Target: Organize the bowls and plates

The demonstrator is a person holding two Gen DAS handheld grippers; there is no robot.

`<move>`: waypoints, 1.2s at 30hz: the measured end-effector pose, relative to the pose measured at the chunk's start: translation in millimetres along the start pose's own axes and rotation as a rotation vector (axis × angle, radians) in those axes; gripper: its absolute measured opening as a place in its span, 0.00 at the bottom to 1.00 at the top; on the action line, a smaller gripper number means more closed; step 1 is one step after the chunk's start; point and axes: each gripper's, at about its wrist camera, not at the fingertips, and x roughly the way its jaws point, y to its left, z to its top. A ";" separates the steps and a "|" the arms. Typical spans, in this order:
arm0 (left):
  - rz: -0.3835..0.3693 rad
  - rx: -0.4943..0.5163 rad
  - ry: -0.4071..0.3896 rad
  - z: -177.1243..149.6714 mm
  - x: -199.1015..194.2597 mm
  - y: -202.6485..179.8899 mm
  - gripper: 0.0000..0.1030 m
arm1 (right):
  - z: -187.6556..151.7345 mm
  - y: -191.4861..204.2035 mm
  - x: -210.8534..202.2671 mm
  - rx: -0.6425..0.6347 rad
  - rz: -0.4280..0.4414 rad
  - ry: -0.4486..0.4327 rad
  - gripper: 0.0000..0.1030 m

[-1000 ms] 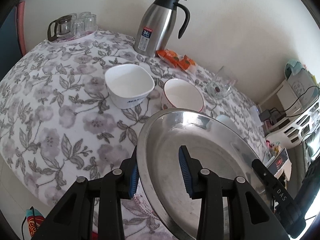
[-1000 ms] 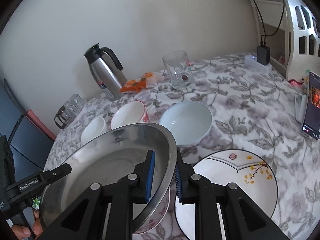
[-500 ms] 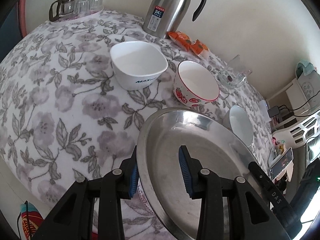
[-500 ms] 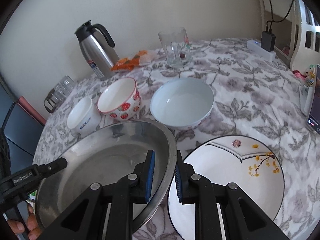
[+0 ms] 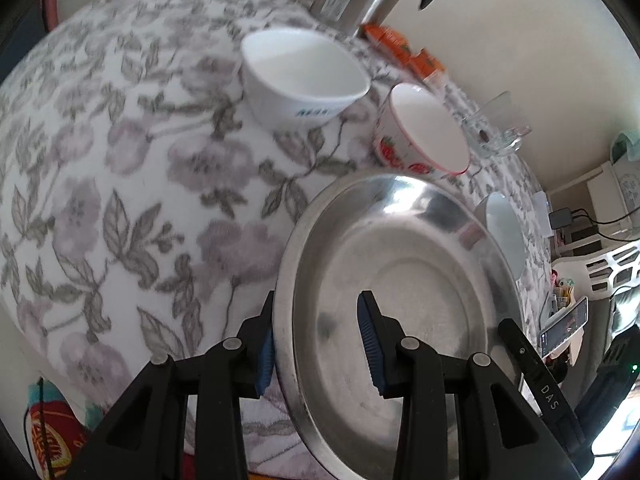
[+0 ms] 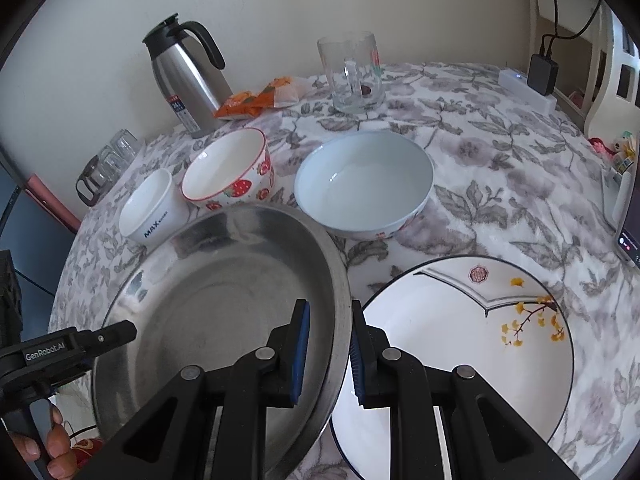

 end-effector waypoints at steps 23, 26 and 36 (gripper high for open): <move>0.053 -0.051 0.086 -3.8 17.1 12.7 0.37 | -8.2 7.5 21.3 -0.045 -0.045 0.099 0.20; 0.058 -0.054 0.086 -4.4 16.5 14.8 0.37 | -8.8 8.1 23.8 -0.052 -0.051 0.109 0.20; 0.062 -0.056 0.092 -1.2 20.8 14.4 0.38 | -9.4 11.1 23.8 -0.067 -0.064 0.103 0.20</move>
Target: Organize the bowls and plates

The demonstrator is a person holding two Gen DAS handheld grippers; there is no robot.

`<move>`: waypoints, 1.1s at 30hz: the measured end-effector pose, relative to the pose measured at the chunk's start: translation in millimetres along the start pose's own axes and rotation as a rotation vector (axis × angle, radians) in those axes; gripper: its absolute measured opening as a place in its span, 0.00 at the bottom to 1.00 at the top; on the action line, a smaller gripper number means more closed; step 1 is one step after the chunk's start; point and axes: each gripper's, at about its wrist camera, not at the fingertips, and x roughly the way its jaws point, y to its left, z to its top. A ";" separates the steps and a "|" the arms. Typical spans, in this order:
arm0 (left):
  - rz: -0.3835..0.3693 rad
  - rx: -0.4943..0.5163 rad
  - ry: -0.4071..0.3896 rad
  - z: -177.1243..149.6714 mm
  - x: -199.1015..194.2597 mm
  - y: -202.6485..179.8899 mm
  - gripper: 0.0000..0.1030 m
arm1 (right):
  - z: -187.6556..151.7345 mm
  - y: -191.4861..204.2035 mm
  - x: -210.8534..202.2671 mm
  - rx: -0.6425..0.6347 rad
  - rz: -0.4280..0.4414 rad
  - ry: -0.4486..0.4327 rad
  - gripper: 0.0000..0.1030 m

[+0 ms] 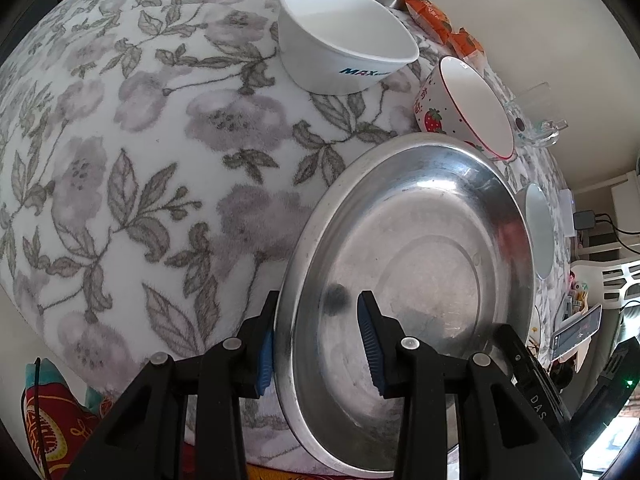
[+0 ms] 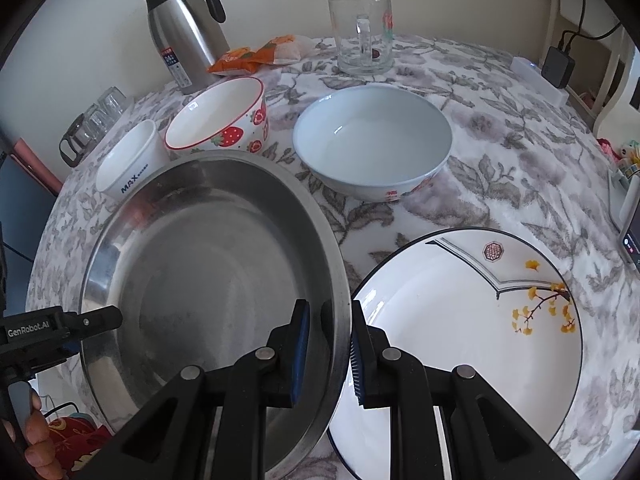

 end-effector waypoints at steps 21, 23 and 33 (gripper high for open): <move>0.014 -0.016 -0.033 2.2 -4.4 4.2 0.38 | 2.7 -1.4 -8.6 0.014 -0.009 -0.024 0.19; 0.013 -0.018 -0.043 2.2 -7.6 5.8 0.39 | 3.5 -0.8 -14.9 0.012 -0.012 -0.044 0.19; 0.083 -0.003 -0.189 3.4 -39.4 8.6 0.39 | 9.3 5.9 -38.7 -0.002 -0.029 -0.130 0.21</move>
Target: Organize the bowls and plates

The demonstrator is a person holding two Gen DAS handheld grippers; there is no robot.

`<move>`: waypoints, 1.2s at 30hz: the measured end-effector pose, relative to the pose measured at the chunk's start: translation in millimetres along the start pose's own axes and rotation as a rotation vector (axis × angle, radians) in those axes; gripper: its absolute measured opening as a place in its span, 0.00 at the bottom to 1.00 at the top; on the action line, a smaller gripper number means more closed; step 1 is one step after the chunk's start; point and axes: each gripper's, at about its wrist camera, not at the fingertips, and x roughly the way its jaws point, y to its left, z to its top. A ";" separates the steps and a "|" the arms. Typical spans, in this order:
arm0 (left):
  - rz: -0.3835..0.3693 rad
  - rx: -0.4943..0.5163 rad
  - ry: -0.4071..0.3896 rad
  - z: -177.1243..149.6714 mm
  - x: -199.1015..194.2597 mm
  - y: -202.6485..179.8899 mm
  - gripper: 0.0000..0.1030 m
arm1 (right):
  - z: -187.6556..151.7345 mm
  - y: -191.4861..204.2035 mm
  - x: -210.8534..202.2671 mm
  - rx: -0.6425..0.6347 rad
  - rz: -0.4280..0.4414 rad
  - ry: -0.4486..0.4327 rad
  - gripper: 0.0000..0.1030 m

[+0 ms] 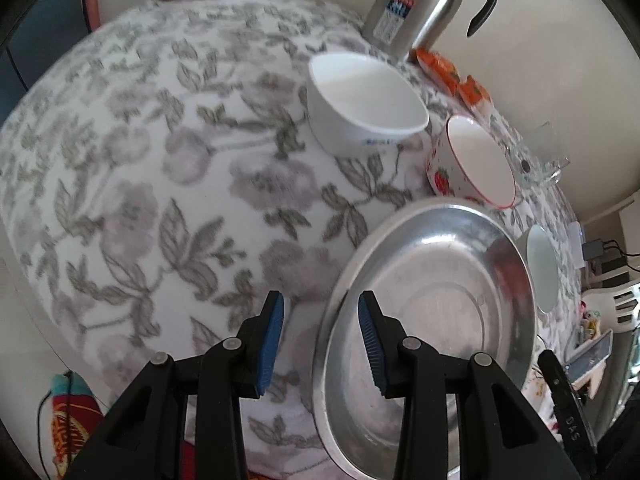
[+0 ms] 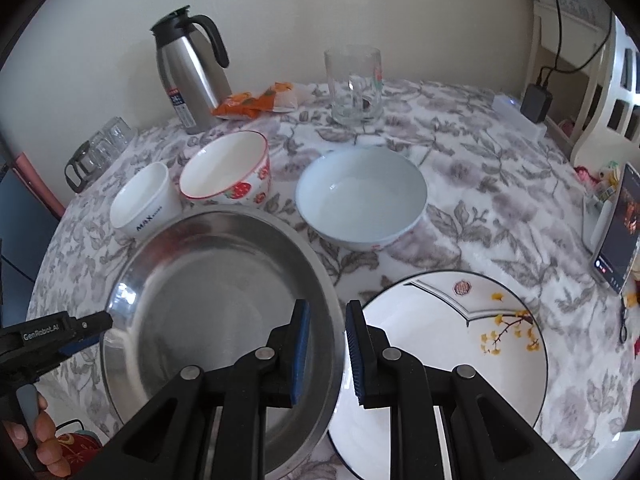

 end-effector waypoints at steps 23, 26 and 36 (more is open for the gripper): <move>0.052 0.061 -0.036 -2.0 -1.0 -9.2 0.81 | -4.7 18.1 9.9 -0.058 -0.040 0.009 0.93; 0.052 0.058 -0.045 -1.8 -1.7 -8.3 0.84 | -3.9 14.2 9.4 -0.044 -0.041 0.003 0.97; 0.026 0.091 -0.101 -2.4 -8.7 -15.9 0.97 | -1.7 7.9 3.5 -0.016 -0.033 -0.036 1.00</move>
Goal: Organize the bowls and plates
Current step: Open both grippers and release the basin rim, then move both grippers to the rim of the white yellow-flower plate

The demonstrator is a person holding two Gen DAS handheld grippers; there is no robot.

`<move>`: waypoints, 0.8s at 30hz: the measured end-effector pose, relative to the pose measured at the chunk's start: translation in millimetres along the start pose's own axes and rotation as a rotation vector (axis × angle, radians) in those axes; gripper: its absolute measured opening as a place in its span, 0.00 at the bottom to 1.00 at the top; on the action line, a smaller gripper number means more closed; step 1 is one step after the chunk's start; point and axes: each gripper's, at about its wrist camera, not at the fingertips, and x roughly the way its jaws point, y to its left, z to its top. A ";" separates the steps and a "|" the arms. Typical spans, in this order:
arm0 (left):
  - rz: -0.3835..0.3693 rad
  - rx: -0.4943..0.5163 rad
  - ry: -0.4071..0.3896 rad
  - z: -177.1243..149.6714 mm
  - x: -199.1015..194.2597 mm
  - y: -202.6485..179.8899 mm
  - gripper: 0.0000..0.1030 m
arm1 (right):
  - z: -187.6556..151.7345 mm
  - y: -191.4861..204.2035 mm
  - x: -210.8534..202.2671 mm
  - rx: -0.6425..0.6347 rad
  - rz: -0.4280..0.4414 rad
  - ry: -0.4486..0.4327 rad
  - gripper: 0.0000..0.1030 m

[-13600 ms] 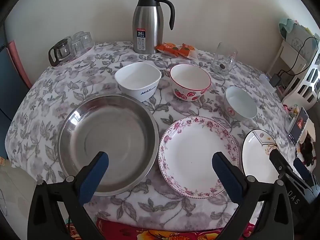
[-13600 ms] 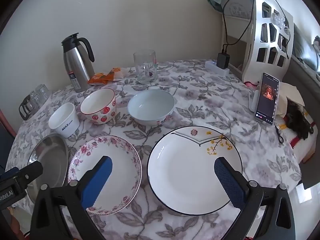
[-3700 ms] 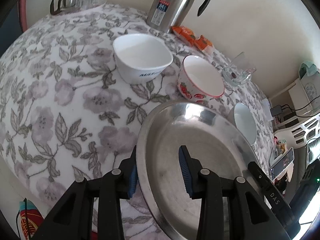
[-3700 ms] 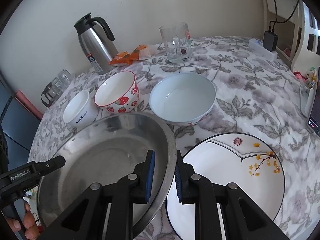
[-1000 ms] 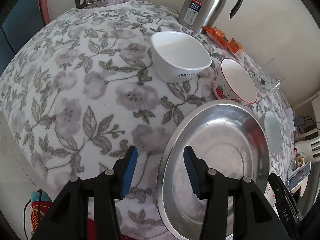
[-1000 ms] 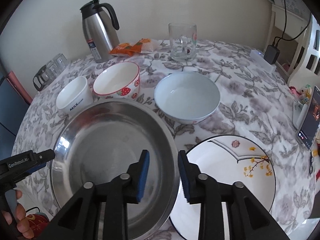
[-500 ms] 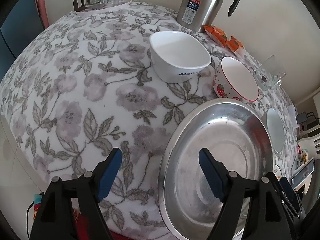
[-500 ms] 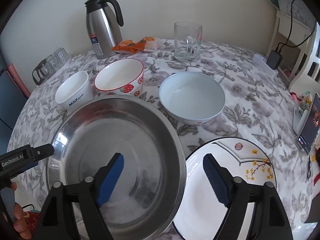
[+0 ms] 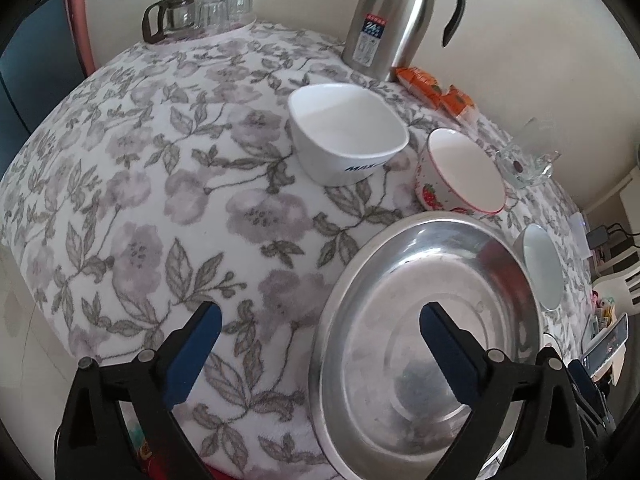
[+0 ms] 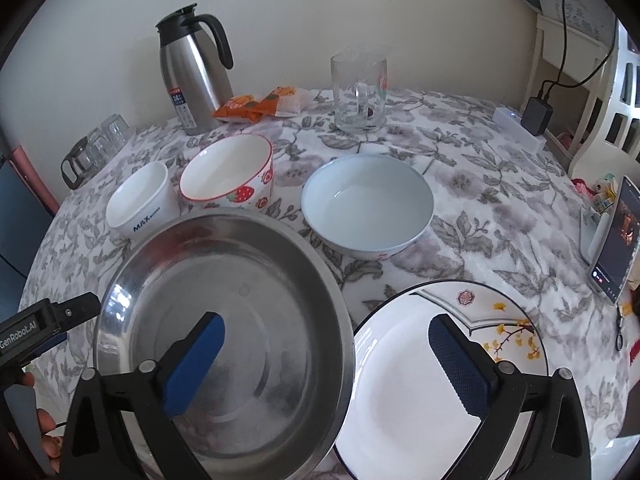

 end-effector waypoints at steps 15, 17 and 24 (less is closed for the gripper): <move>-0.110 0.136 -0.136 12.0 -31.0 -33.3 0.97 | 13.9 -38.6 -25.8 0.128 -0.052 -0.069 1.00; -0.130 0.170 -0.139 15.5 -37.0 -43.7 0.97 | 15.9 -53.9 -27.4 0.179 -0.071 -0.069 1.00; -0.185 0.334 -0.169 16.7 -53.8 -93.3 0.97 | 11.2 -107.4 -30.9 0.343 -0.125 -0.050 1.00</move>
